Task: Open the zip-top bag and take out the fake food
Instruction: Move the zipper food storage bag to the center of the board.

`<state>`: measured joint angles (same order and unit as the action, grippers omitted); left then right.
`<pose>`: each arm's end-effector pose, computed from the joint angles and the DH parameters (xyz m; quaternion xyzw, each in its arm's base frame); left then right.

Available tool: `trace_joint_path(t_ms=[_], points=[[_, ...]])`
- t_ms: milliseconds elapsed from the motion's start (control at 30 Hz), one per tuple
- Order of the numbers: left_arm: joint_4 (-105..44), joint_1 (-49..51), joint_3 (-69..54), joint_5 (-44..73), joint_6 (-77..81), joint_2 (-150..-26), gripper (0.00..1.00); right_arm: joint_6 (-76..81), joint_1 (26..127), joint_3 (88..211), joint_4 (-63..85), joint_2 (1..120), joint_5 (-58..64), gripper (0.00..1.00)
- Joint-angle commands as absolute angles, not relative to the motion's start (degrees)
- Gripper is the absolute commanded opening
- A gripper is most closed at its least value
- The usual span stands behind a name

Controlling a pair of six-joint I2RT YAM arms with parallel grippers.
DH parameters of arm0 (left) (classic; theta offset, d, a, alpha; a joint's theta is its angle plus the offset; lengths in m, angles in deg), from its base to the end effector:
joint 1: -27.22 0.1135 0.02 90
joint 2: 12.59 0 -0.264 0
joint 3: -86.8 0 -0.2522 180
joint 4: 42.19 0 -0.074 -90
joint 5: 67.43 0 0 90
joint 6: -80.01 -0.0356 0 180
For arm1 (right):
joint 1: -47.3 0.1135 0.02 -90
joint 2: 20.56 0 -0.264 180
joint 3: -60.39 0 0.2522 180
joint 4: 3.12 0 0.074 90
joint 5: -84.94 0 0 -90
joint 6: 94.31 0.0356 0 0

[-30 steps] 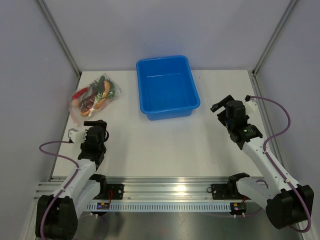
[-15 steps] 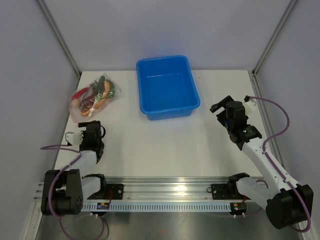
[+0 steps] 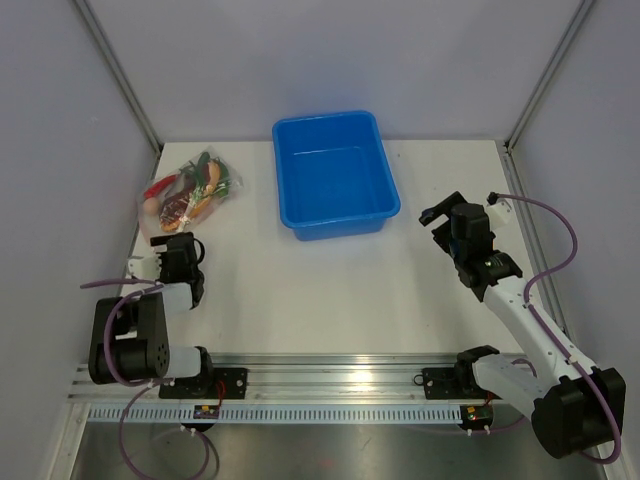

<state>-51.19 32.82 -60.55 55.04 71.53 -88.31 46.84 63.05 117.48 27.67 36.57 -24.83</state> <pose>0.2224 0.0410 0.1388 -0.6794 0.5242 -0.0823 0.5069 0.2162 0.0485 0.2800 0.3412 0.7904 0.1435 0.4881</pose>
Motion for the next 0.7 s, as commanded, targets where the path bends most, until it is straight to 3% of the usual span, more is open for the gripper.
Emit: trace_joint_path(t_ms=[0,333,500,667], points=[[-57.08,34.86,-56.25,54.65,70.79,-92.21,0.99,46.22,63.21,117.22,24.97,36.13,-23.51,1.00],[-67.08,41.19,-51.32,47.02,68.50,-106.79,0.99,46.22,63.21,117.13,24.79,36.05,-22.90,0.99],[-76.65,42.51,-50.26,43.93,68.33,-113.04,0.94,46.13,63.29,117.13,24.70,35.69,-22.99,0.99],[-76.60,42.60,-48.68,44.71,67.18,-114.54,0.91,46.49,63.21,117.04,24.61,35.69,-21.76,0.99]])
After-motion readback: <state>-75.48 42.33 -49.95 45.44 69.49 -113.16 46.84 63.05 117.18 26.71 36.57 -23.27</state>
